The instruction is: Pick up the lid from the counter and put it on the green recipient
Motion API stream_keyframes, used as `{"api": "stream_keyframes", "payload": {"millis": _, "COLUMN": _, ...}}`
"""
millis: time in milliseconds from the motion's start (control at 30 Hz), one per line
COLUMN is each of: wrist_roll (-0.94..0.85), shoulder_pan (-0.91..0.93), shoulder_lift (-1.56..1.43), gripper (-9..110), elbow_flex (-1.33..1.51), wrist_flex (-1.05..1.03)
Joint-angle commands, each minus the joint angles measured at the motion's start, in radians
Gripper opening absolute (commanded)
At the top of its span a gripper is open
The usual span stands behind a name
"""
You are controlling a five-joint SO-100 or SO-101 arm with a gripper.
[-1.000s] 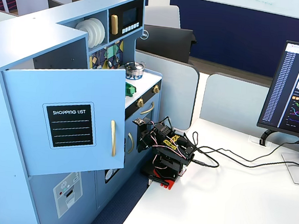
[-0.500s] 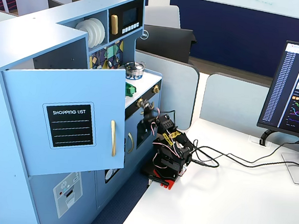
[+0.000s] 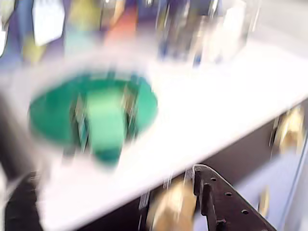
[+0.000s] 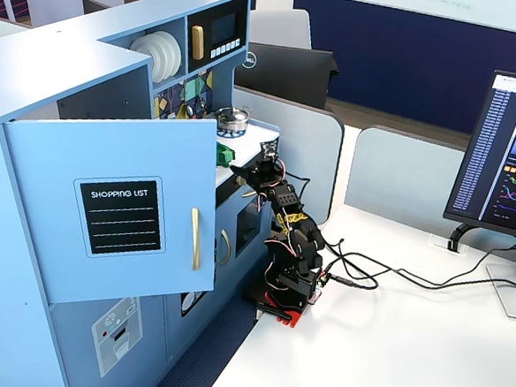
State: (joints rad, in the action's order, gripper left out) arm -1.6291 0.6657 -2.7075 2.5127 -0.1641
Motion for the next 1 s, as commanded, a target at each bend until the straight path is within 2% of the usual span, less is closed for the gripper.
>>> {"api": "stream_keyframes", "payload": {"millis": 0, "wrist_roll": 0.021, "shoulder_pan": 0.025, "shoulder_lift": 0.106, "gripper": 46, "elbow_flex": -0.005, "wrist_flex": 0.238}}
{"api": "stream_keyframes", "payload": {"millis": 433, "wrist_roll": -0.006, "shoulder_pan": -0.037, "shoulder_lift": 0.376, "gripper": 42, "elbow_flex": -0.135, "wrist_flex": 0.351}}
{"api": "stream_keyframes", "payload": {"millis": 967, "wrist_roll": -0.043, "shoulder_pan": -0.086, "shoulder_lift": 0.669, "gripper": 34, "elbow_flex": -0.399, "wrist_flex": 0.368}}
